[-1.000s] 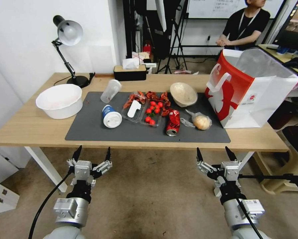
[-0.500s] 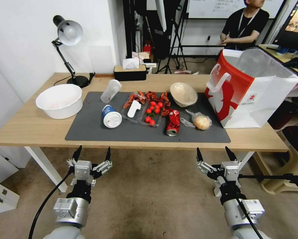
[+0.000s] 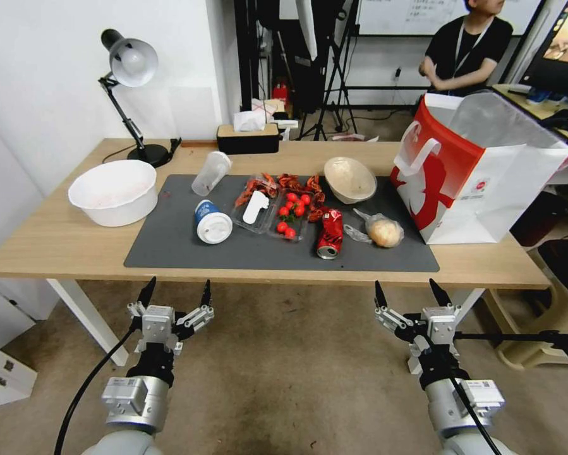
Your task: Pick up the trash from the table and place it into the takeout bag.
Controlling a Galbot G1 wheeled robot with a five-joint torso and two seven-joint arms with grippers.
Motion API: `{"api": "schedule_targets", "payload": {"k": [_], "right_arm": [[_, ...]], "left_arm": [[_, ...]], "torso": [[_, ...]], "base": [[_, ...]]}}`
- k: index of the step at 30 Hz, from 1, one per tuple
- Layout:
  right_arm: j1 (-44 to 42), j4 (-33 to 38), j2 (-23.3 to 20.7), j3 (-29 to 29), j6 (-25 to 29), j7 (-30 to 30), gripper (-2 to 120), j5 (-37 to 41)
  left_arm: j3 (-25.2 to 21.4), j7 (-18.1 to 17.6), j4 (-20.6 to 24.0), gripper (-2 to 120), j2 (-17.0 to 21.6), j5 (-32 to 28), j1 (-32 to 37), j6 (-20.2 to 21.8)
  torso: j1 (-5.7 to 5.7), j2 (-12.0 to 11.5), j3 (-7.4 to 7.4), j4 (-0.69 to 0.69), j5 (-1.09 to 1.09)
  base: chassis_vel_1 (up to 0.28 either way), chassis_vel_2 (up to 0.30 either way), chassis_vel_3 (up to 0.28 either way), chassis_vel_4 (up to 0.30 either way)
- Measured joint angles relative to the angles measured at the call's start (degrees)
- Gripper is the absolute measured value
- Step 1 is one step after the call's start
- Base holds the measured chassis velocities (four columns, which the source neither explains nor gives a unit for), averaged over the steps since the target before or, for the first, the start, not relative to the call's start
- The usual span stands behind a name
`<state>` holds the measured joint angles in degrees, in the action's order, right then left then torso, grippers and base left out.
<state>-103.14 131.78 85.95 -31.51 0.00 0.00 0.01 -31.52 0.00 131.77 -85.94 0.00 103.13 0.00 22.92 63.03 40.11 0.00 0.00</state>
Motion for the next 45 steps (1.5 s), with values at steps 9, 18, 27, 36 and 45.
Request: {"api": "schedule_targets", "payload": {"k": [9, 18, 27, 36, 45], "right_arm": [[-0.5, -2.7, 0.8, 1.0, 2.9, 0.6, 100, 4.5], [-0.5, -3.3, 0.7, 0.5, 4.6, 0.6, 100, 7.3], [0.0, -3.2, -0.1, -1.4, 4.6, 0.1, 100, 8.8], [3.7, -4.9, -2.9, -2.4, 4.3, -1.2, 100, 10.8], [13.7, -11.4, -10.7, -2.0, 3.1, -2.0, 100, 15.6]], "left_arm": [[1.5, -2.7, -3.1, 100, 0.4, -1.0, -2.1, -1.8], [4.8, -8.4, -10.9, 100, 1.6, -4.4, -6.4, -6.7], [3.4, -7.8, -10.6, 100, 2.0, -4.5, -5.9, -7.3], [3.0, -7.5, -11.0, 100, 2.2, -4.4, -5.8, -7.4], [1.8, -7.1, -10.4, 100, 2.9, -5.3, -5.4, -7.4]], "torso": [[-0.01, 0.0, 0.0, 0.02, 0.06], [0.01, 0.0, 0.0, 0.01, -0.01], [0.01, 0.0, 0.0, 0.0, 0.0], [0.0, 0.0, 0.0, 0.0, 0.0], [0.0, 0.0, 0.0, -0.01, 0.01]], "base": [[0.0, 0.0, 0.0, 0.0], [0.0, 0.0, 0.0, 0.0], [0.0, 0.0, 0.0, 0.0], [0.0, 0.0, 0.0, 0.0], [0.0, 0.0, 0.0, 0.0]]}}
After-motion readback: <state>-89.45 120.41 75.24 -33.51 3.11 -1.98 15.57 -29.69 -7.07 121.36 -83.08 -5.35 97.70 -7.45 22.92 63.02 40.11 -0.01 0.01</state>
